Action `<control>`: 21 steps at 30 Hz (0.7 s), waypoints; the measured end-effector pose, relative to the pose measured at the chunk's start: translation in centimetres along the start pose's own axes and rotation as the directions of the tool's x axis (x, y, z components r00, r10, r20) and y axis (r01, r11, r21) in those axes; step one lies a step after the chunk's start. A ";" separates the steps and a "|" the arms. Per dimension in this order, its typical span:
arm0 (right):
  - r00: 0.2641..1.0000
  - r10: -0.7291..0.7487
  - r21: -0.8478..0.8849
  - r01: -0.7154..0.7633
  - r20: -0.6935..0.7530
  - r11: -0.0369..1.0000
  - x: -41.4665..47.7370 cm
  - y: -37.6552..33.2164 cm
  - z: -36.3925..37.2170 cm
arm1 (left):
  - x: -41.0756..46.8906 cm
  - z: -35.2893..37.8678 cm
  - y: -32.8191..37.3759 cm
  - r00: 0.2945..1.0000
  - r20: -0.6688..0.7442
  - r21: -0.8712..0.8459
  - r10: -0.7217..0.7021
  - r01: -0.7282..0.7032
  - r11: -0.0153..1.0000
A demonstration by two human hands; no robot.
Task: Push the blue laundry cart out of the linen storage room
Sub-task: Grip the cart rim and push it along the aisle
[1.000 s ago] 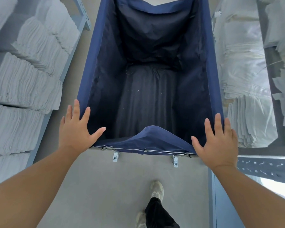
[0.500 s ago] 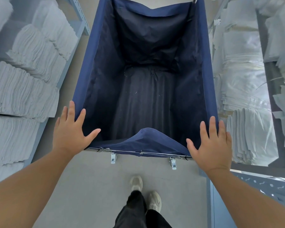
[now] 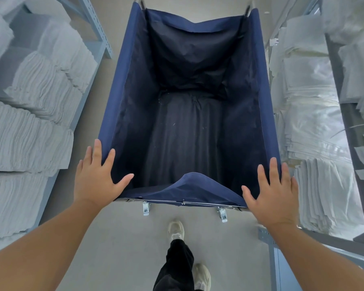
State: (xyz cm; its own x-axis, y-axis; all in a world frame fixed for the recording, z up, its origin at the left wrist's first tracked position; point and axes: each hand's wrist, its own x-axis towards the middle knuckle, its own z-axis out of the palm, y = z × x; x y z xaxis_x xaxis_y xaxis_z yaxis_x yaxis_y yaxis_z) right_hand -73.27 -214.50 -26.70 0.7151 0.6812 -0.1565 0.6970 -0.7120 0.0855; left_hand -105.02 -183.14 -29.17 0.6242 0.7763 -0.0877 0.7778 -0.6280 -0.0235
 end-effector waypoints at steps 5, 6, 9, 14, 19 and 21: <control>1.000 -0.003 -0.001 0.003 -0.002 1.000 2.5 -0.7 -0.2 | 2.8 -0.4 -0.3 1.000 0.005 0.001 0.006 -0.006 1.000; 1.000 -0.005 -0.004 0.005 -0.001 1.000 3.0 -0.8 -0.2 | 3.4 -0.6 -0.3 1.000 0.007 0.004 0.005 -0.005 1.000; 1.000 -0.007 -0.016 0.007 0.002 1.000 4.7 -1.0 -0.1 | 5.1 -1.0 -0.3 1.000 0.017 0.007 0.000 0.000 1.000; 1.000 -0.001 -0.029 0.001 -0.013 1.000 7.4 -1.5 -0.2 | 8.2 -1.2 -0.6 1.000 0.016 0.023 0.006 -0.007 1.000; 1.000 0.002 -0.040 -0.003 -0.028 0.999 9.9 -2.2 -0.8 | 11.2 -1.2 -1.2 1.000 0.017 0.037 0.006 -0.007 0.999; 0.999 0.006 -0.043 -0.008 -0.036 0.999 11.0 -2.5 -1.0 | 12.5 -1.2 -1.3 1.000 0.018 0.039 0.011 -0.012 0.999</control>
State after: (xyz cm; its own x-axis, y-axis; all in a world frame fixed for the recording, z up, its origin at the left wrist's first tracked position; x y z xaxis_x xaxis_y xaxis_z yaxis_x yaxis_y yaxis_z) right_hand -67.08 -205.07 -27.63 0.7209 0.6825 -0.1207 0.6931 -0.7092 0.1291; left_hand -98.17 -172.51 -29.04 0.6313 0.7682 -0.1060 0.7669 -0.6388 -0.0617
